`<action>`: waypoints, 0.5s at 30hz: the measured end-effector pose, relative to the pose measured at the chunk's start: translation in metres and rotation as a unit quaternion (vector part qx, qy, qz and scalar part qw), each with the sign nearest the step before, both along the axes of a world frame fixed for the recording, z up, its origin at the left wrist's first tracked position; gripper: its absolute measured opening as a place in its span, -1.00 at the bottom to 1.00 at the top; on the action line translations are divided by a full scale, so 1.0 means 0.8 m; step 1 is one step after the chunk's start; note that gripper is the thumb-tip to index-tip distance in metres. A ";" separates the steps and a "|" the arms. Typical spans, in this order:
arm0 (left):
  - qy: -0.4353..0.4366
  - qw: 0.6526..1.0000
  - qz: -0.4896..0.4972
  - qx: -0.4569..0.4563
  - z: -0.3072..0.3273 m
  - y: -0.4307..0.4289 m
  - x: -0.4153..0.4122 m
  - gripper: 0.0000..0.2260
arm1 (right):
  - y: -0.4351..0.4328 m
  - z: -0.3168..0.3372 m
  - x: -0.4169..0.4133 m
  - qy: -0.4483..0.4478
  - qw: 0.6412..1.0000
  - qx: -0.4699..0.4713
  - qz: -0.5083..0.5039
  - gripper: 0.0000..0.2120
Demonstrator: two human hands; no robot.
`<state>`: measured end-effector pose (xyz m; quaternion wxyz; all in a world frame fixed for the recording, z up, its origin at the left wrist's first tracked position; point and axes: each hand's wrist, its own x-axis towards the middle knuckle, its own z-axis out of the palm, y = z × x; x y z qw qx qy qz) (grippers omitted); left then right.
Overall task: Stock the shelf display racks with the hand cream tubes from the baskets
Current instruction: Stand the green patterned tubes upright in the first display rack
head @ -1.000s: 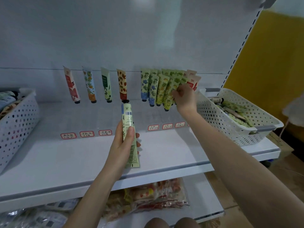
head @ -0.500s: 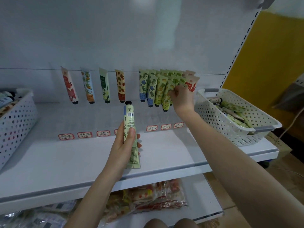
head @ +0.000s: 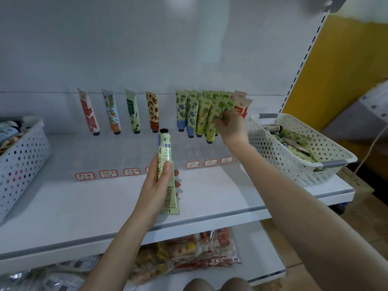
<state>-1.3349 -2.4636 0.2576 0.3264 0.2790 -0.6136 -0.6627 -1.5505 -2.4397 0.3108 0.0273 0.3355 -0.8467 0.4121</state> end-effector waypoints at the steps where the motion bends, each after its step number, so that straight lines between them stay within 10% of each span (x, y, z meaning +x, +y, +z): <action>1: 0.000 1.000 0.000 -0.001 0.000 0.000 0.000 -0.70 | 0.002 0.000 0.001 -0.003 1.000 -0.004 0.003 -0.72; 15: -0.008 0.996 -0.028 -0.085 0.028 0.027 0.004 -0.66 | 0.060 0.040 0.086 -0.205 0.948 -0.159 0.184 -0.84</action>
